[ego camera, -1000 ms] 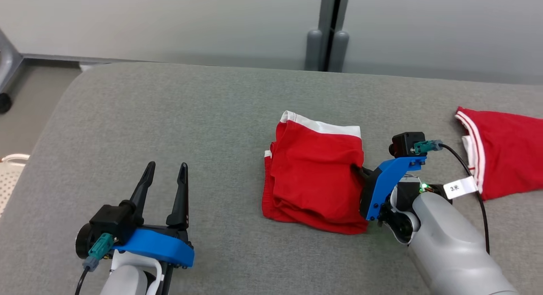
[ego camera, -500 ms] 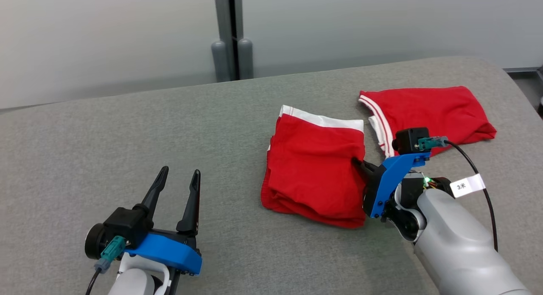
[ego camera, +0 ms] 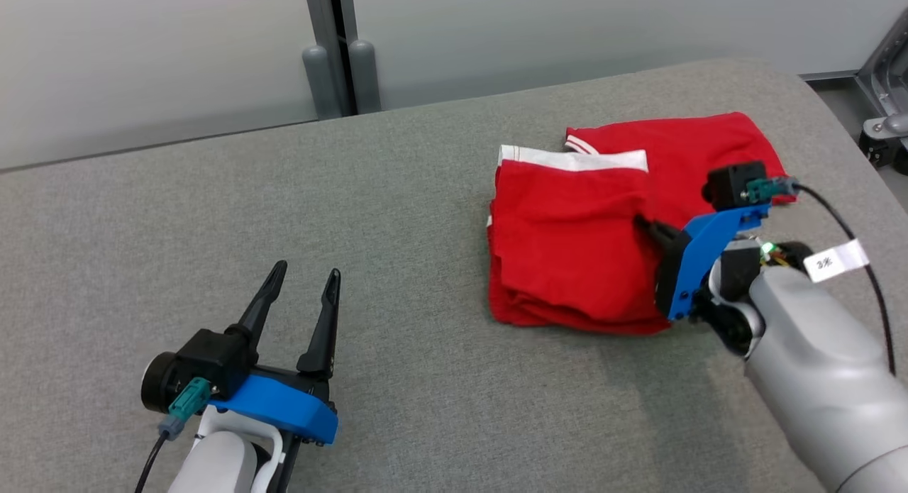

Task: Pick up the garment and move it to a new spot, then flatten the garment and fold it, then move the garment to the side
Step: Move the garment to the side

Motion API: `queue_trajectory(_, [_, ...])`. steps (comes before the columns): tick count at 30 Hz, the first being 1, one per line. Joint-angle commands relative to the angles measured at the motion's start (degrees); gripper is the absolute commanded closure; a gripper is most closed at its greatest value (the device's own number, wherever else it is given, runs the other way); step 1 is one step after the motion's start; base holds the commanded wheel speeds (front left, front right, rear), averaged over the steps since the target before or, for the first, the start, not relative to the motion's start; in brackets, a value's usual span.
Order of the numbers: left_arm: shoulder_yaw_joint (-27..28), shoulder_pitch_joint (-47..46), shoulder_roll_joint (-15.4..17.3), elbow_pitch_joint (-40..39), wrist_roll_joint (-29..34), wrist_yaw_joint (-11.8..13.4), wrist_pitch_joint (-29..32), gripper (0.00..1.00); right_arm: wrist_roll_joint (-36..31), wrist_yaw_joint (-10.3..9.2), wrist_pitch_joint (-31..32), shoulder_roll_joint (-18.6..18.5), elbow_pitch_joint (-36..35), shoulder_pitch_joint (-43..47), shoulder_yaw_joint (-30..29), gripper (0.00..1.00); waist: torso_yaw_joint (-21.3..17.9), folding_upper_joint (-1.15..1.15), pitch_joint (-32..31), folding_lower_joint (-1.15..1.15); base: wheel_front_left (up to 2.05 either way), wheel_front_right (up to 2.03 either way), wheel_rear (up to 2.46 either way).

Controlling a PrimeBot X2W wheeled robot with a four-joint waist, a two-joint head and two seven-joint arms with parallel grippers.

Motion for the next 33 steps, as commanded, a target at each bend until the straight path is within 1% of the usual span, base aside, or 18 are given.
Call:
queue_trajectory(1, [0.0,-1.2,0.4,-0.1,-0.1,-0.1,-0.1,0.0,-1.1,0.01,0.3,-1.3,0.2,-2.3,0.3,1.0,1.1,0.0,1.4,0.0,0.0,0.0,0.0])
queue_trajectory(2, [-0.2,-1.9,0.5,-0.1,-0.4,-0.1,-0.1,0.0,-2.5,0.01,1.0,-3.0,1.1,-4.8,0.8,1.0,2.0,0.0,2.8,0.0,0.0,0.0,0.0])
queue_trajectory(4, [-0.2,-2.5,0.7,-0.1,-0.5,-0.1,-0.1,0.0,-4.6,0.01,2.2,-4.5,2.4,-7.7,1.3,1.0,2.9,0.0,4.1,0.0,0.0,0.0,0.0])
queue_trajectory(7, [-0.2,-3.2,0.6,0.0,-0.9,-0.1,-0.1,0.0,-9.8,0.0,4.3,-7.6,5.4,-12.6,2.7,1.0,4.2,0.0,5.8,0.0,0.0,0.0,0.0])
queue_trajectory(14, [-0.4,-4.9,0.2,0.1,-1.3,-0.1,-0.1,0.0,-19.2,0.0,8.5,-10.2,12.3,-21.1,3.2,1.0,6.5,0.0,8.2,0.0,0.0,0.0,0.0])
queue_trajectory(15, [-0.4,-4.9,0.2,0.1,-1.3,-0.1,-0.1,0.0,-19.2,0.0,8.5,-10.2,12.3,-21.1,3.2,1.0,6.5,0.0,8.2,0.0,0.0,0.0,0.0])
queue_trajectory(18, [-0.3,-5.0,0.1,0.0,-1.4,-0.1,-0.1,0.0,-24.6,-0.02,9.2,-11.5,15.1,-24.1,3.5,1.0,7.2,0.0,8.7,0.0,0.0,0.0,0.0])
queue_trajectory(23, [-0.1,-5.4,0.0,0.2,-1.5,-0.1,-0.1,0.0,-30.1,-0.02,10.2,-11.1,18.0,-25.4,1.1,1.0,7.8,0.0,9.2,0.0,0.0,0.0,0.0])
queue_trajectory(24, [-0.2,-5.5,-0.1,0.2,-1.5,-0.1,-0.1,0.0,-30.8,-0.02,10.3,-11.0,18.3,-25.3,0.2,0.69,7.9,0.0,9.2,0.0,0.0,0.0,0.0])
queue_trajectory(25, [-0.2,-5.6,-0.1,0.3,-1.6,-0.1,-0.1,0.0,-31.6,-0.01,10.2,-10.9,18.6,-24.9,-0.6,0.15,8.1,0.0,9.2,0.0,0.0,0.0,0.0])
queue_trajectory(26, [-0.1,-5.7,-0.2,0.4,-1.6,-0.1,-0.1,0.0,-32.4,-0.01,10.0,-10.8,18.8,-24.5,-1.4,0.0,8.2,0.0,9.1,0.0,0.0,0.0,0.0])
queue_trajectory(29, [0.0,-5.4,-0.2,0.6,-1.7,-0.1,-0.1,0.0,-34.5,-0.01,9.0,-10.4,19.3,-23.6,-3.7,0.0,8.4,0.0,8.7,0.0,0.0,0.0,0.0])
queue_trajectory(30, [0.7,-4.3,-0.2,0.8,-1.6,-0.1,-0.1,0.0,-37.4,-0.01,5.2,-9.4,18.6,-22.9,-7.0,0.0,8.3,0.0,7.3,0.0,0.0,0.0,0.0])
queue_trajectory(31, [1.3,-3.8,-0.2,0.8,-1.5,-0.1,-0.1,0.0,-38.4,-0.01,1.7,-8.3,17.1,-22.3,-9.0,0.0,8.1,0.0,6.3,0.0,0.0,0.0,0.0])
queue_trajectory(33, [2.0,-3.3,-0.3,0.7,-1.2,-0.1,-0.1,0.0,-38.9,-0.01,-2.3,-6.8,15.3,-21.2,-11.1,0.0,7.9,0.0,5.1,0.0,0.0,0.0,0.0])
